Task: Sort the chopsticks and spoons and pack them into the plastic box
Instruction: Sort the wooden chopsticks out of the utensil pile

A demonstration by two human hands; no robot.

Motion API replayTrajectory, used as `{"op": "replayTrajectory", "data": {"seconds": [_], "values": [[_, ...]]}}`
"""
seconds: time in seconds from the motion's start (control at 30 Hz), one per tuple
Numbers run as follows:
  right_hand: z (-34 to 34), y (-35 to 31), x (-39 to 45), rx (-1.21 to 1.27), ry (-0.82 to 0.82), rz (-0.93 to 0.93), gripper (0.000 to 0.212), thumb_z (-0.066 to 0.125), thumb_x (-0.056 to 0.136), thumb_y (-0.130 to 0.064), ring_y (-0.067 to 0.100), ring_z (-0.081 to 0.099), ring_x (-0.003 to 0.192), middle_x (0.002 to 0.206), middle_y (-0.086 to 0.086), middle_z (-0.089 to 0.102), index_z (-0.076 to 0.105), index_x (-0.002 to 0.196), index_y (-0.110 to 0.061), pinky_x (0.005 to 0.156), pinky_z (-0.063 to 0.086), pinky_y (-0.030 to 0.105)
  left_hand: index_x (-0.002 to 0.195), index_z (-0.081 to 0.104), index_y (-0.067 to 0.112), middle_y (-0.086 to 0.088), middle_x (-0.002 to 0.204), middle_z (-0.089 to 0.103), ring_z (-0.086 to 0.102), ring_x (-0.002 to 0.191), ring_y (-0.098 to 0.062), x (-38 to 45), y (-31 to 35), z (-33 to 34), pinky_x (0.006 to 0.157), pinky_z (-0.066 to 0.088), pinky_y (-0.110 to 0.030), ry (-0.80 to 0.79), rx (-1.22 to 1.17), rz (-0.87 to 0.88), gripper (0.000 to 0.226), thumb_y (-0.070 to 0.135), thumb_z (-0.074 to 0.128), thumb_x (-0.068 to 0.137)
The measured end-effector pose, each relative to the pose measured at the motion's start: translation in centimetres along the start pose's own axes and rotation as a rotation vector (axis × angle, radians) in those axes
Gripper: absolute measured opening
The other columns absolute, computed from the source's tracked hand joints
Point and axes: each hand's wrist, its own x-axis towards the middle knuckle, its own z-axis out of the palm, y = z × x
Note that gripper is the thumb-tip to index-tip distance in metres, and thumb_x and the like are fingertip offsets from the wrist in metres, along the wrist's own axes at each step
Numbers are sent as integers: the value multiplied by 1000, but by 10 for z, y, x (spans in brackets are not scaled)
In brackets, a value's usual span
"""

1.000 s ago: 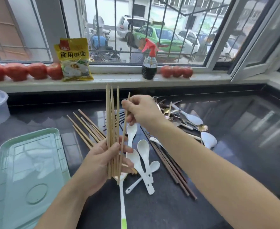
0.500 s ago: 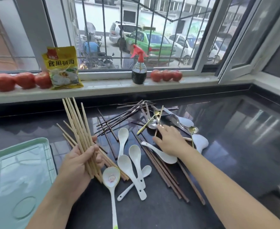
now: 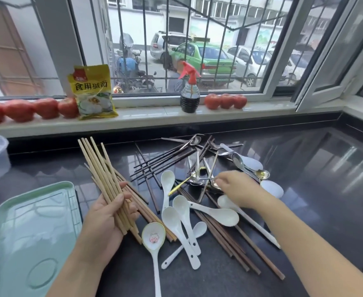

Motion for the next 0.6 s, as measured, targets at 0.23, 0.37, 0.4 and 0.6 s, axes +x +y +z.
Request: {"op": "replayTrajectory", "data": {"seconds": [0.23,0.37,0.4,0.6], "values": [[-15,-15,64,-113,134,13,47,42,95,3,21,50,134,127,2,68,68,126,-21,100,45,26,124,60,12,-7,84,71,66,64,-20,4,3,-2,56,60,-33,116,-42,34,25,11,39,109],[-11,-33,98,-121,131,17,49,46,89,3,24,63,104,120,2,70,73,114,-30,87,54,33,127,58,14,-5,79,66,61,60,-19,6,3,-6,54,56,-33,132,-39,33,26,12,38,110],[-15,-29,105,-180,133,29,46,50,88,1,25,65,105,120,2,70,74,109,-32,89,55,34,127,58,14,-5,79,65,60,59,-18,6,3,-7,53,55,-32,132,-42,28,26,12,38,110],[-15,12,106,-742,-31,-286,42,51,85,5,19,60,103,112,-1,63,66,114,-21,93,36,23,124,59,12,-6,78,63,58,56,-19,9,0,-6,48,52,-31,123,-20,-8,25,9,39,109]]}}
